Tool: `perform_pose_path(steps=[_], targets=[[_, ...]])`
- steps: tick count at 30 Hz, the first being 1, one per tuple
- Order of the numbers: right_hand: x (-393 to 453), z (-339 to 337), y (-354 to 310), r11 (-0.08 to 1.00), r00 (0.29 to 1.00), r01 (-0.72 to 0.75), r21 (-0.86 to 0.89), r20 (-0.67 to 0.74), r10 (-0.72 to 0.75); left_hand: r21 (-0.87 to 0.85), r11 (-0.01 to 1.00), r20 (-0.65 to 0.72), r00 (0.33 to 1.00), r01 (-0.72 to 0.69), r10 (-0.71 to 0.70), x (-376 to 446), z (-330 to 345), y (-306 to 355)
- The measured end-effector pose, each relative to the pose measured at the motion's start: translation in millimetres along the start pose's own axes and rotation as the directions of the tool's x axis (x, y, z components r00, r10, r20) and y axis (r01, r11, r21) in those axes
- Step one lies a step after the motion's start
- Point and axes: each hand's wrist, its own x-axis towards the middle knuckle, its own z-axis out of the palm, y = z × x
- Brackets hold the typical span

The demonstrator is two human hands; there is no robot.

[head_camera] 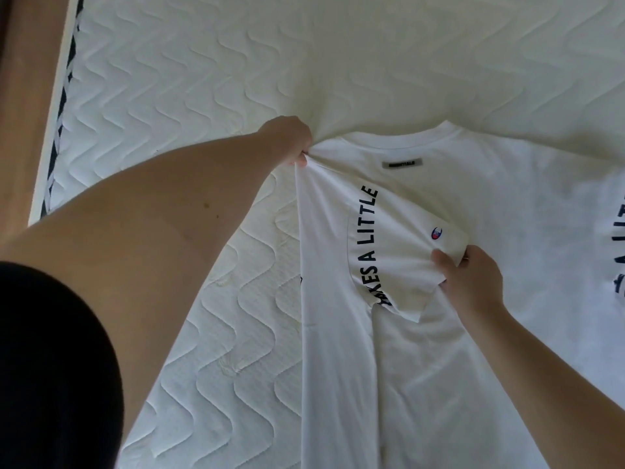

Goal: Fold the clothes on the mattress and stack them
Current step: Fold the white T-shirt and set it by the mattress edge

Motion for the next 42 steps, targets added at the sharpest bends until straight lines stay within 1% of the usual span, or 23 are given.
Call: perform_pose_path(steps=[2,4,6,8,9,10,14,17,20,21,22,23,25,26,27,29,31,33,35,37,39,41,42], targets=[[2.0,-0.4,0.9,1.000,0.999,-0.014,0.004,0.029,0.014,-0.064,0.998,-0.025,0.999,0.018,-0.020,1.6,4.5,3.4],[2.8,-1.5,-0.1,0.999,0.996,-0.015,0.035,0.088,0.012,-0.217,0.975,-0.039,0.998,0.040,-0.049,1.2,10.2,1.1],[0.9,-2.4,-1.0,0.994,0.985,-0.044,0.099,0.172,0.026,-0.354,0.931,0.008,0.996,0.085,-0.088,-2.5,16.9,-3.0],[-0.8,-2.8,-0.6,0.996,0.970,-0.045,0.075,0.241,0.026,-0.471,0.874,0.080,0.992,0.121,-0.095,-6.6,22.0,-7.2],[-1.8,-2.4,-0.4,0.997,0.967,-0.039,0.069,0.255,0.021,-0.485,0.866,0.093,0.992,0.122,-0.088,-6.9,22.9,-10.1],[-3.3,-1.9,-1.5,0.997,0.967,-0.028,0.072,0.256,0.009,-0.465,0.878,0.094,0.992,0.114,-0.079,-6.6,22.2,-13.8],[-8.7,3.5,-7.2,0.999,0.976,0.034,0.032,0.214,-0.040,-0.273,0.961,0.063,0.998,0.041,-0.025,-4.2,7.0,-21.2],[-14.1,5.5,-10.5,0.998,0.990,-0.006,0.056,0.142,-0.002,-0.206,0.978,-0.036,0.999,-0.014,0.007,-1.5,10.5,-17.3],[-29.5,2.6,-9.0,0.998,0.997,0.032,0.051,-0.072,-0.028,-0.290,0.957,-0.177,0.984,-0.029,-0.024,0.9,26.0,-10.0],[-36.9,2.7,-7.1,0.998,0.988,0.046,0.052,-0.147,-0.038,-0.353,0.936,-0.189,0.980,-0.013,-0.057,0.3,29.8,-9.5],[-44.5,4.3,-4.9,0.997,0.982,0.050,0.059,-0.183,-0.039,-0.428,0.904,-0.171,0.981,0.011,-0.092,-0.6,32.9,-10.3],[-51.2,7.5,-2.3,0.997,0.985,0.036,0.062,-0.170,-0.025,-0.496,0.867,-0.129,0.985,0.037,-0.115,-1.5,35.9,-11.6],[-60.7,16.5,2.6,0.997,0.998,-0.039,0.061,-0.046,0.042,-0.578,0.811,-0.049,0.988,0.089,-0.144,-3.6,39.3,-14.2],[-63.1,20.6,5.7,0.996,0.997,-0.073,0.051,0.013,0.073,-0.592,0.799,-0.043,0.986,0.104,-0.160,-5.2,39.4,-14.6],[-63.9,23.7,7.9,0.995,0.995,-0.092,0.034,0.045,0.091,-0.587,0.804,-0.077,0.982,0.096,-0.174,-7.2,38.7,-14.6],[-60.5,26.1,9.1,0.995,0.992,-0.103,-0.005,0.074,0.103,-0.486,0.873,-0.245,0.953,0.037,-0.177,-12.5,36.0,-12.1],[-53.8,26.8,7.5,0.993,0.986,-0.116,-0.035,0.117,0.120,-0.355,0.933,-0.391,0.916,-0.067,-0.083,-21.4,34.2,-0.8],[-48.1,27.2,4.2,0.990,0.979,-0.134,-0.037,0.147,0.138,-0.285,0.933,-0.384,0.918,-0.221,0.100,-34.0,34.9,20.7],[-45.5,28.5,1.1,0.990,0.977,-0.143,-0.002,0.157,0.141,-0.185,0.920,-0.309,0.909,-0.347,0.281,-47.9,38.4,48.6],[-45.0,29.1,-0.3,0.986,0.979,-0.161,0.043,0.131,0.154,-0.070,0.903,-0.299,0.873,-0.423,0.385,-62.0,44.1,78.3],[-44.4,28.6,-2.1,0.971,0.979,-0.194,0.138,0.093,0.183,-0.060,0.898,-0.341,0.854,-0.436,0.392,-80.8,54.0,105.2],[-42.6,25.6,-7.4,0.934,0.976,-0.219,0.283,0.046,0.214,-0.147,0.907,-0.354,0.877,-0.394,0.324,-102.8,72.6,126.1],[-40.8,23.3,-10.4,0.920,0.978,-0.200,0.336,0.017,0.206,-0.200,0.909,-0.357,0.891,-0.365,0.280,-114.1,85.2,134.5]])
